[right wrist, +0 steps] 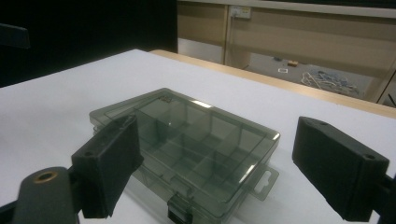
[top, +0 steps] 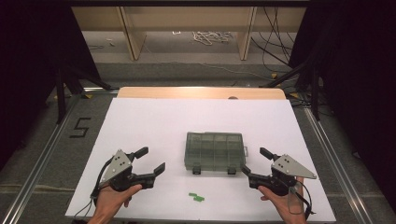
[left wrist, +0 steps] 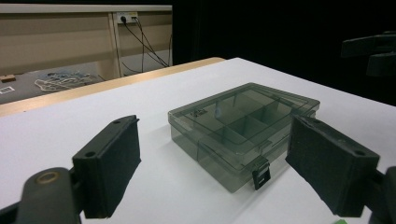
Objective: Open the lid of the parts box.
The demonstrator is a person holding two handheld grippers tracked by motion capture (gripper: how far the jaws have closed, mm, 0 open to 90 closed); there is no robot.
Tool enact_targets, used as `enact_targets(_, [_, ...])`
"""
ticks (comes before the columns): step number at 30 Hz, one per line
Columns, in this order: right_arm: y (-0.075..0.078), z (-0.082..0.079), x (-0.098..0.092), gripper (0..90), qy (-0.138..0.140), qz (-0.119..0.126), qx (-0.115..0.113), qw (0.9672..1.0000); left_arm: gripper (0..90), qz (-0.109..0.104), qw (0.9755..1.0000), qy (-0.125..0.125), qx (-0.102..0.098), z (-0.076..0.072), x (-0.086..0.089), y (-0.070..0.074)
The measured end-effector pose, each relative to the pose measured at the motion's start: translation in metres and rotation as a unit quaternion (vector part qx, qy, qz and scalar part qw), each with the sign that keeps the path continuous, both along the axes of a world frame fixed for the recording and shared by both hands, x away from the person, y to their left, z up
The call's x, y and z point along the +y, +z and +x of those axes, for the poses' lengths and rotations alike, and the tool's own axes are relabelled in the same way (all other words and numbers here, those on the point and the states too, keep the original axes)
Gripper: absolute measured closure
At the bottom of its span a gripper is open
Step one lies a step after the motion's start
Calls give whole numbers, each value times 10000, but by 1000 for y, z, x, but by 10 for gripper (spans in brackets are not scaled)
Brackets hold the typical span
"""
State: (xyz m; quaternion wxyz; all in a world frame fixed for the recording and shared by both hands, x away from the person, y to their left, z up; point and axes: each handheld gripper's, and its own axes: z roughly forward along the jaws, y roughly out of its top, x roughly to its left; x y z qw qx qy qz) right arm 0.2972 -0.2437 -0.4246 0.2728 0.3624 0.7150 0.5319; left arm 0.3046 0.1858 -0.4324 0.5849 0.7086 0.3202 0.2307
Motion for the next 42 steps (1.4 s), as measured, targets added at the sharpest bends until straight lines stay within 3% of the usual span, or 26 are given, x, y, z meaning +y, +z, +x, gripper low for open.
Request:
enact_targets(9, [-1,2,1,161,-6,-72,8,10000,167,-6,10000,-33,59,1,-1,-2])
enact_targets(11, [-2,2,0,168,7,-140,34,9999,169,59,9999,-44,82,1,-1,-2])
enact_targets(14, [-4,5,0,168,39,-207,123,9997,170,-17,9998,-41,179,2,-6,-5])
enact_targets(18, [-5,7,0,168,48,-276,176,9995,172,26,9998,-78,164,5,-7,-6])
enact_targets(22, [-7,11,0,183,67,-315,153,9994,170,18,9995,-20,329,10,-10,-9])
enact_targets(24, [-9,14,-4,183,83,-507,297,9982,180,-44,9992,6,407,14,-13,-11])
enact_targets(26, [-10,16,-4,183,75,-479,280,9984,190,-54,9990,-15,438,17,-15,-14])
enact_targets(30, [-12,21,-10,187,-3,-640,348,9973,239,117,9987,-93,487,22,-18,-17])
enact_targets(32, [-14,27,-15,211,-21,-735,424,9964,262,92,9985,-90,527,23,-21,-19])
enact_targets(36, [-15,32,-20,233,-73,-737,451,9962,287,197,9985,-130,497,27,-26,-20])
enact_targets(40, [-18,38,-24,274,-60,-804,482,9956,346,302,9983,-219,438,32,-30,-22])
enact_targets(41, [-19,41,-27,347,29,-867,557,9947,376,326,9982,-218,445,33,-31,-22])
enact_targets(42, [-19,41,-27,347,29,-867,557,9947,376,345,9981,-216,470,34,-32,-23])
